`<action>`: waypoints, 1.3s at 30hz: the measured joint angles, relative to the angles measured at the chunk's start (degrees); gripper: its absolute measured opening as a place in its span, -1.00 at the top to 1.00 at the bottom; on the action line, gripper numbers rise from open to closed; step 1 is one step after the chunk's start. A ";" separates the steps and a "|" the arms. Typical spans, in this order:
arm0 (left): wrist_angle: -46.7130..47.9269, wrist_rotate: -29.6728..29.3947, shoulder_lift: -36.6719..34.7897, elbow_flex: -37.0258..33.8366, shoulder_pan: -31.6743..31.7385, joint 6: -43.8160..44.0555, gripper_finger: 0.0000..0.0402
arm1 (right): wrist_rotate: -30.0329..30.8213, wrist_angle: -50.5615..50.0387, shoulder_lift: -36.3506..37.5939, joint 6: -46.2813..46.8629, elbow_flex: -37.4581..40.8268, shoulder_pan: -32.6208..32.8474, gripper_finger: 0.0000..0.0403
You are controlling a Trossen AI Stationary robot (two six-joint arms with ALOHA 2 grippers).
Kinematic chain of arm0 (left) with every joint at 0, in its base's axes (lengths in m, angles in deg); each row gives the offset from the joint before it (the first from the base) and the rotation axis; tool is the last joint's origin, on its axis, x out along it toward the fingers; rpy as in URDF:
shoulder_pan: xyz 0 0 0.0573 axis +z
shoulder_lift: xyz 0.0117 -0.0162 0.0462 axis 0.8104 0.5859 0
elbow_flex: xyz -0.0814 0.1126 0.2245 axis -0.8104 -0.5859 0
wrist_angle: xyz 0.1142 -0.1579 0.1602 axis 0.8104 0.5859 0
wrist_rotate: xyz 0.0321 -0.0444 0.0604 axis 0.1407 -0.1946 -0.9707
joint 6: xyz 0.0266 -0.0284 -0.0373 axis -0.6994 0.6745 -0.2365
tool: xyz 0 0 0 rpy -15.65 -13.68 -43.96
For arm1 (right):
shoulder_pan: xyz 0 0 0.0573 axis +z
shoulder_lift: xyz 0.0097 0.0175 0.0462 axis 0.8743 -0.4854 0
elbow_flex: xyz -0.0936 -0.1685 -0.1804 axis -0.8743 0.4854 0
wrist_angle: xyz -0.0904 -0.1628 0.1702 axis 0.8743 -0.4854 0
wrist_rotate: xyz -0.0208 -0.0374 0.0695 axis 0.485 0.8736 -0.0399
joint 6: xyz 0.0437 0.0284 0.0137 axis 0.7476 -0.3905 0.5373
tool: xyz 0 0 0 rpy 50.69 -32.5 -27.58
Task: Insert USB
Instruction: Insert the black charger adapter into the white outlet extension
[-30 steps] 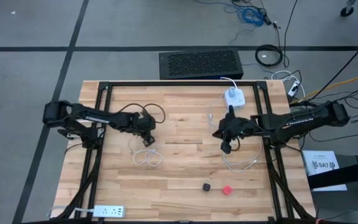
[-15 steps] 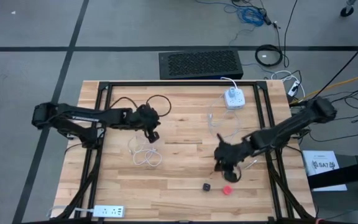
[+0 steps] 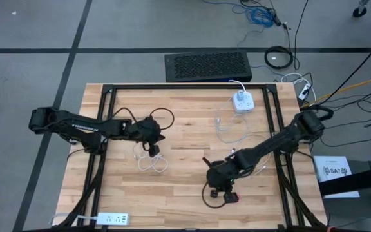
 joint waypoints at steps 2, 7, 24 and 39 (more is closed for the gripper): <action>0.14 -0.23 0.00 -0.67 -0.28 0.10 0.99 | 0.65 -4.26 -1.57 2.24 -2.90 -0.08 0.93; 0.00 -0.35 -0.02 -1.04 -0.28 0.09 0.99 | 0.71 -7.67 -3.29 7.00 -8.02 -0.13 0.64; 0.19 -1.89 -0.02 -1.04 -0.28 -1.45 0.99 | 2.44 -8.00 -8.86 7.53 -8.66 -1.31 0.55; -1.60 -6.25 -0.11 -1.04 -0.28 -1.84 0.99 | 20.32 -15.57 -4.87 -0.89 -7.75 -6.94 0.99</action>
